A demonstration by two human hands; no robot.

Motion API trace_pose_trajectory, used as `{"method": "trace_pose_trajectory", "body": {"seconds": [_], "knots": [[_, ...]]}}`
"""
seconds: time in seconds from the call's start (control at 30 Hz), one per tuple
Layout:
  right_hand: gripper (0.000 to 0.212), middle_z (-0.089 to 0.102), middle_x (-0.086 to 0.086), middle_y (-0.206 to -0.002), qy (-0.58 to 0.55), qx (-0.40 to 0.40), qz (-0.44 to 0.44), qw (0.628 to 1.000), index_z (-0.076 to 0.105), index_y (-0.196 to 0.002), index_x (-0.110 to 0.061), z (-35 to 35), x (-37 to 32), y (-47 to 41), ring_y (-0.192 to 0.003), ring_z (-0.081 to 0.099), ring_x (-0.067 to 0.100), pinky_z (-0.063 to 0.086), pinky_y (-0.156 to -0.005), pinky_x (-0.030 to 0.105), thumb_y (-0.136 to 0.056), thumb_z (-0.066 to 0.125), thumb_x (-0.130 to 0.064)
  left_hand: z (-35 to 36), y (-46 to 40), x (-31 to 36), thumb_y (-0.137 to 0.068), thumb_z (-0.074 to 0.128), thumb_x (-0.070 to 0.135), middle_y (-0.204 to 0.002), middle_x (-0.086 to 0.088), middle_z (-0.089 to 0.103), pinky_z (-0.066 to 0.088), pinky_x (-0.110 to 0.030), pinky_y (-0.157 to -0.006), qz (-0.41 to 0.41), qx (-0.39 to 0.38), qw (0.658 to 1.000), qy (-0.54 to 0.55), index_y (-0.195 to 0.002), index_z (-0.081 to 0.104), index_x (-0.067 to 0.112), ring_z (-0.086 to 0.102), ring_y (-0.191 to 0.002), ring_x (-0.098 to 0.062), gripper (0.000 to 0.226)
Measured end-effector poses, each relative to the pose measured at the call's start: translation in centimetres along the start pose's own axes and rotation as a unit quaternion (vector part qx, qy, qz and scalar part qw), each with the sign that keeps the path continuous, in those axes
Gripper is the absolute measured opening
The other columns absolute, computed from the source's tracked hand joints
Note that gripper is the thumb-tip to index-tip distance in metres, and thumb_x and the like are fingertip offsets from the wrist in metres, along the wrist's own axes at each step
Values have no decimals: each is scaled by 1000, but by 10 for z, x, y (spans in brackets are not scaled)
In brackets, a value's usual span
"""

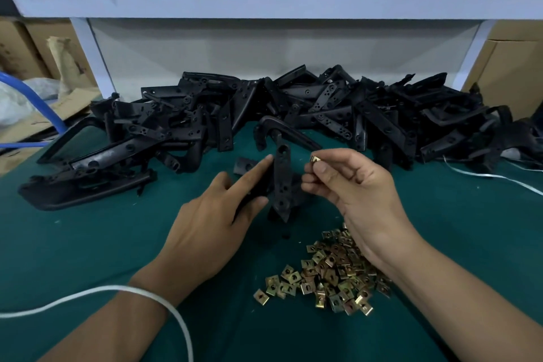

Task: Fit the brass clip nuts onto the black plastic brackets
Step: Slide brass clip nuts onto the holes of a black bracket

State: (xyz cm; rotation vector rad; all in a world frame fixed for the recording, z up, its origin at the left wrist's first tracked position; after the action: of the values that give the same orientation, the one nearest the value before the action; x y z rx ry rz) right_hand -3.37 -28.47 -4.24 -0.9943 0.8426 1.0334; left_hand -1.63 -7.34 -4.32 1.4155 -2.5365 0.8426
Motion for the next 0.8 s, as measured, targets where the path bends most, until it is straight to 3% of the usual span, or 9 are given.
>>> {"method": "trace_pose_trajectory", "body": {"seconds": [0.17, 0.33, 0.57, 0.8], "knots": [[15, 76, 11, -86, 39, -16, -9, 999, 73, -103, -3, 4, 1, 0, -75, 73, 24, 61, -67, 28, -102, 62, -14, 2, -1, 7, -99, 33, 62, -93, 13, 40, 51, -39, -54, 37, -7, 999, -22, -153, 2, 66, 50, -65, -13, 63], [25, 72, 6, -80, 77, -55, 3, 996, 73, -99, -7, 9, 2, 2, -70, 72, 26, 61, -65, 37, -94, 66, -30, 0, -1, 9, -99, 37, 59, -95, 14, 36, 50, -38, -52, 38, -2, 999, -33, -154, 3, 64, 49, -65, -12, 65], [16, 66, 4, -75, 103, -83, -1, 991, 69, -98, -2, 14, 3, 3, -73, 69, 16, 63, -71, 32, -105, 59, -13, -2, -2, 9, -97, 35, 62, -95, 13, 37, 53, -40, -55, 35, -1, 999, -27, -153, 4, 66, 49, -69, -12, 64], [16, 69, 3, -71, 220, -89, -30, 971, 68, -92, -8, 8, -5, 3, -70, 77, 29, 66, -69, 46, -102, 64, -20, 2, -1, 10, -99, 34, 59, -94, 9, 37, 51, -38, -49, 43, -13, 997, -66, -155, 5, 62, 47, -62, -13, 64]]}}
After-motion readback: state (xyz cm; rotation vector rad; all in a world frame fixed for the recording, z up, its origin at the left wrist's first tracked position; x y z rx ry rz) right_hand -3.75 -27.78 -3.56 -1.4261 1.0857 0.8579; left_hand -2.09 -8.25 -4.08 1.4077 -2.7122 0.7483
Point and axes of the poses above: each hand's wrist, its own y-axis away from the middle knuckle, its own z-axis out of the palm, x = y × z, the point moved 8 cm from there along -y, towards the middle knuckle
